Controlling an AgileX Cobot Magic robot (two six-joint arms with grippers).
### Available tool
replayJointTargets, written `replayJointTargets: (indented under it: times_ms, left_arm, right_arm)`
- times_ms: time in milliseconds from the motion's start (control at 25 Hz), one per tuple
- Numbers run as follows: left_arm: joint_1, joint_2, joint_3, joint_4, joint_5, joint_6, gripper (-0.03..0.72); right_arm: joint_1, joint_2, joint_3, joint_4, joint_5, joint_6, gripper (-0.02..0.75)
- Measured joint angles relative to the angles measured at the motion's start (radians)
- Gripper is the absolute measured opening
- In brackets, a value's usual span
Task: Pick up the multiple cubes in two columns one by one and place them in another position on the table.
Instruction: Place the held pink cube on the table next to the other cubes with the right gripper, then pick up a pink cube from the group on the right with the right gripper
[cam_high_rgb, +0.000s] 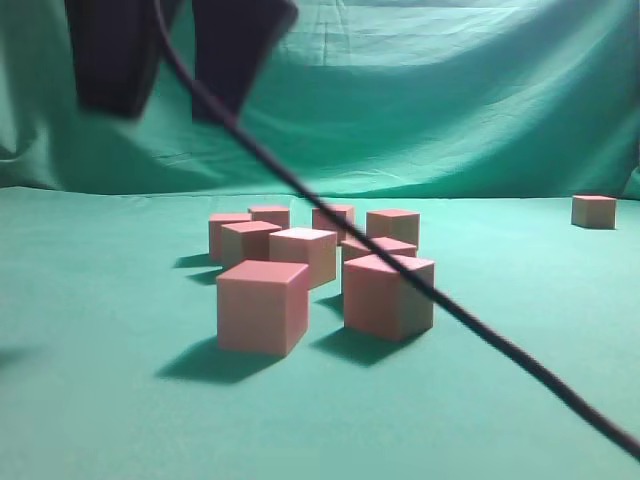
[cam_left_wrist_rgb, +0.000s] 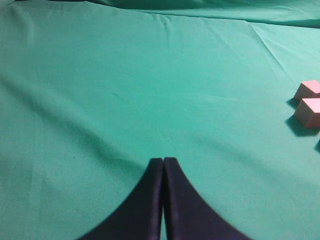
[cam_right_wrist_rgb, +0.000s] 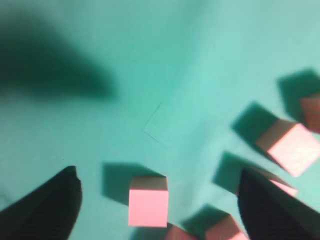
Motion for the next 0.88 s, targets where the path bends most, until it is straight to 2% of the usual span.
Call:
replayJointTargets:
  times_ms: [80, 240, 360, 760, 880]
  left_arm:
    - [0.0, 0.0, 0.0, 0.0, 0.0, 0.0, 0.0]
    - [0.0, 0.0, 0.0, 0.0, 0.0, 0.0, 0.0]
    - [0.0, 0.0, 0.0, 0.0, 0.0, 0.0, 0.0]
    - [0.0, 0.0, 0.0, 0.0, 0.0, 0.0, 0.0]
    - [0.0, 0.0, 0.0, 0.0, 0.0, 0.0, 0.0]
  right_arm:
    - [0.0, 0.0, -0.096, -0.007, 0.092, 0.005, 0.575]
    - [-0.029, 0.0, -0.248, -0.048, 0.184, 0.056, 0.585]
    - [-0.11, -0.002, -0.294, -0.078, 0.192, 0.138, 0.585]
    - [-0.632, -0.013, -0.242, -0.092, 0.202, 0.409, 0.585]
    - [-0.75, -0.013, -0.236, -0.093, 0.167, 0.482, 0.585]
